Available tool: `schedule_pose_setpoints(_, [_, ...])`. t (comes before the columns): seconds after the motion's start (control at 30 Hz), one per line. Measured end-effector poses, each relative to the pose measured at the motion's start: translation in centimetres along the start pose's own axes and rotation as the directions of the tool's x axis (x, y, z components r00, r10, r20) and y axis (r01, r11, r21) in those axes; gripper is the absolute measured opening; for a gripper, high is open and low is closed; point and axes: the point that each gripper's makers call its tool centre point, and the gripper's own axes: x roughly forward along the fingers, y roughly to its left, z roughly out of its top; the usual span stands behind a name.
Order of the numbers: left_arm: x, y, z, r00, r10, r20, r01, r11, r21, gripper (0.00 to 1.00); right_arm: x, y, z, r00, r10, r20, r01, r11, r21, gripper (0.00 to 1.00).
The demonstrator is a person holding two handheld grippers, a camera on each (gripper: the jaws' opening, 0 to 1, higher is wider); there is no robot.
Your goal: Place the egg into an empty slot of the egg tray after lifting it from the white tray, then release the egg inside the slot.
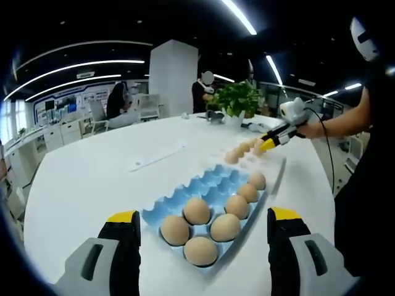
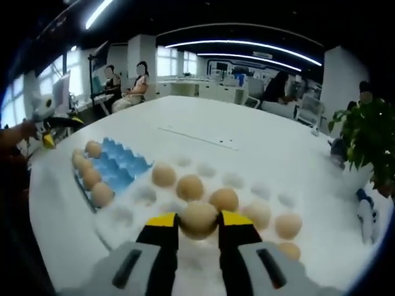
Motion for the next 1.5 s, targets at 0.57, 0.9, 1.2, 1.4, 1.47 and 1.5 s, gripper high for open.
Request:
schedule_pose_setpoints(0.57, [0.0, -0.4, -0.4, 1.000, -0.002, -0.010, 0.002, 1.000, -0.007, 0.85, 2.9, 7.9, 4.8, 0.980, 0.189, 0.066, -0.185, 0.981, -0.064, 0.24])
schedule_pose_setpoints(0.9, [-0.4, -0.5, -0.3, 1.000, 0.000, -0.013, 0.000, 1.000, -0.007, 0.85, 5.4, 14.1, 7.4, 0.942, 0.327, 0.075, -0.315, 0.939, -0.139, 0.24])
schedule_pose_setpoints(1.2, [-0.7, -0.6, -0.2, 1.000, -0.011, -0.007, 0.011, 1.000, -0.002, 0.85, 7.4, 18.3, 9.1, 0.913, 0.400, 0.078, -0.382, 0.907, -0.180, 0.24])
schedule_pose_setpoints(1.4, [-1.0, -0.2, -0.2, 1.000, -0.018, -0.013, 0.018, 1.000, 0.003, 0.84, 8.8, 20.0, 8.8, 0.906, 0.422, 0.048, -0.406, 0.894, -0.189, 0.24])
schedule_pose_setpoints(1.47, [-1.0, -0.1, -0.1, 1.000, -0.019, -0.011, 0.019, 1.000, 0.007, 0.84, 9.0, 20.3, 8.5, 0.904, 0.426, 0.038, -0.411, 0.891, -0.195, 0.24])
schedule_pose_setpoints(1.5, [-1.1, 0.0, 0.0, 1.000, -0.019, -0.010, 0.019, 1.000, 0.007, 0.84, 9.1, 20.5, 8.4, 0.903, 0.428, 0.031, -0.415, 0.888, -0.198, 0.24])
